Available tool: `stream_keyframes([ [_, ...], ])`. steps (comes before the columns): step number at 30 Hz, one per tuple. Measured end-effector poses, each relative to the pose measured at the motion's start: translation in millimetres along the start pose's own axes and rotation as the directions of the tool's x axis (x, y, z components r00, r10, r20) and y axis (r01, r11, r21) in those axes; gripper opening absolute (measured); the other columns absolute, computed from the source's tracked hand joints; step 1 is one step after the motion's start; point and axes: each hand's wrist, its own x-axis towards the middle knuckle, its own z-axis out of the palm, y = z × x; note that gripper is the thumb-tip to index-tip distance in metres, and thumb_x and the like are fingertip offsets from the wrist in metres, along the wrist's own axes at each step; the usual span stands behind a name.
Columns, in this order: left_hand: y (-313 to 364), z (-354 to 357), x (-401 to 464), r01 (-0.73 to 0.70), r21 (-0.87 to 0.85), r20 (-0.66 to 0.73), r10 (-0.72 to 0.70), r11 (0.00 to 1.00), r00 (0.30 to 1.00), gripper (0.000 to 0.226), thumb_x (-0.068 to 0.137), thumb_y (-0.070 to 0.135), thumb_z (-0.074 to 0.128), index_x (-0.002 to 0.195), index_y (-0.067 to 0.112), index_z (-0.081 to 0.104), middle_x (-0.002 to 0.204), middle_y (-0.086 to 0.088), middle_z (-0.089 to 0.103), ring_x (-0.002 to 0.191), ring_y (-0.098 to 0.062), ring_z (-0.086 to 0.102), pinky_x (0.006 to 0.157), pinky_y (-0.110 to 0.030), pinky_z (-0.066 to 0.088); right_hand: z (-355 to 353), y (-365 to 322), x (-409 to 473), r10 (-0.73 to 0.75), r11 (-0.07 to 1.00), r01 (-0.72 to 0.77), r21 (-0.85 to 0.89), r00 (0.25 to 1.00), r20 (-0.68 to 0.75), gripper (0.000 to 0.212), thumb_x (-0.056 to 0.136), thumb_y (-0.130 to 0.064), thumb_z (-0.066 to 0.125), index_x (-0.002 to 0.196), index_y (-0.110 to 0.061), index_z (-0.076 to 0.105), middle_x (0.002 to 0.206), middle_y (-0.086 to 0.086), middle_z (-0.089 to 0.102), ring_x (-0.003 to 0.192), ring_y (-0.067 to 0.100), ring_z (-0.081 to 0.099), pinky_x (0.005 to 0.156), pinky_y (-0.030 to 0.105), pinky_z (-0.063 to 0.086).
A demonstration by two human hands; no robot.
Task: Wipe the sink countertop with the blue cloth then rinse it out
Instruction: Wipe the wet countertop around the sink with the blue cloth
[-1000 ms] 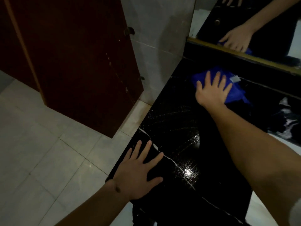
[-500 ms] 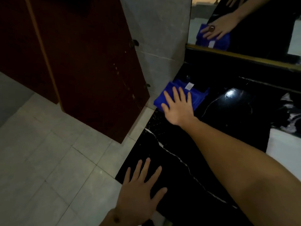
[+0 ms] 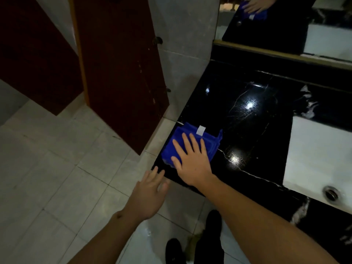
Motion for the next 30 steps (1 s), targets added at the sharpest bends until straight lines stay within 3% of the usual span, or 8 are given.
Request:
stream_keyframes([
  [3,-3,-6,0,0.015,-0.060,0.003,-0.015,0.998,1.000,0.069,0.098,0.061,0.022,0.158,0.028,0.013,0.167,0.005,0.007,0.153,-0.015,-0.002,0.124,-0.039,0.005,8,-11,-31,0.013,1.000,-0.012,-0.001,1.000,0.014,0.063,0.102,-0.059,0.010,0.158,-0.033,0.000,0.167,0.004,-0.007,0.153,0.027,-0.015,0.122,0.056,-0.006],
  [9,20,-13,16,-0.163,0.037,-0.068,0.165,0.986,0.984,0.064,0.099,0.062,0.020,0.157,0.038,0.004,0.167,0.007,0.002,0.152,-0.010,-0.004,0.124,-0.044,0.012,13,-6,-62,-0.057,0.998,0.056,0.009,0.997,0.061,0.062,0.102,-0.061,0.012,0.158,-0.035,0.004,0.168,0.002,-0.006,0.152,0.026,-0.017,0.122,0.054,-0.007],
  [12,32,-15,21,-0.162,0.039,-0.083,0.164,0.986,0.983,0.062,0.099,0.062,0.019,0.156,0.042,0.003,0.167,0.010,-0.001,0.151,-0.008,-0.007,0.124,-0.042,0.009,7,-1,-55,-0.077,0.997,0.076,0.017,0.993,0.093,0.066,0.097,-0.066,-0.004,0.157,-0.038,0.000,0.167,-0.001,-0.011,0.152,0.023,-0.021,0.121,0.054,-0.010],
  [15,39,-12,20,-0.167,0.071,-0.125,0.174,0.983,0.977,0.062,0.096,0.067,0.015,0.153,0.047,0.002,0.167,0.008,-0.001,0.152,-0.011,-0.006,0.123,-0.039,0.008,-5,8,-24,-0.077,0.997,0.075,0.031,0.993,0.088,0.071,0.093,-0.065,-0.013,0.158,-0.039,0.000,0.167,-0.002,-0.010,0.152,0.023,-0.019,0.122,0.053,-0.009],
  [20,48,-2,34,-0.165,0.215,-0.123,0.194,0.963,0.973,0.059,0.095,0.066,0.006,0.153,0.052,-0.001,0.167,0.007,-0.007,0.152,-0.017,-0.011,0.124,-0.043,0.003,-24,60,64,-0.100,0.995,0.102,-0.022,0.992,0.074,0.061,0.100,-0.061,0.013,0.157,-0.041,0.005,0.168,-0.002,-0.001,0.154,0.022,-0.007,0.123,0.050,-0.007],
  [25,70,24,49,-0.144,0.341,-0.078,0.180,0.929,0.980,0.056,0.095,0.067,0.005,0.150,0.058,-0.001,0.164,0.008,-0.019,0.150,-0.026,-0.023,0.122,-0.054,-0.007,-45,128,150,-0.066,0.995,0.069,-0.074,0.996,0.053,0.061,0.100,-0.062,0.015,0.157,-0.042,0.008,0.169,-0.003,0.002,0.155,0.022,-0.003,0.123,0.051,-0.005],
  [30,91,34,53,-0.078,0.349,-0.106,0.123,0.934,0.987,0.064,0.088,0.072,-0.009,0.150,0.059,0.003,0.165,0.003,-0.018,0.147,-0.035,-0.026,0.116,-0.053,-0.016,-67,196,196,0.010,0.998,-0.009,-0.062,1.000,0.014,0.063,0.099,-0.064,0.017,0.157,-0.040,0.012,0.168,-0.001,0.007,0.155,0.024,0.002,0.123,0.053,-0.001],
])
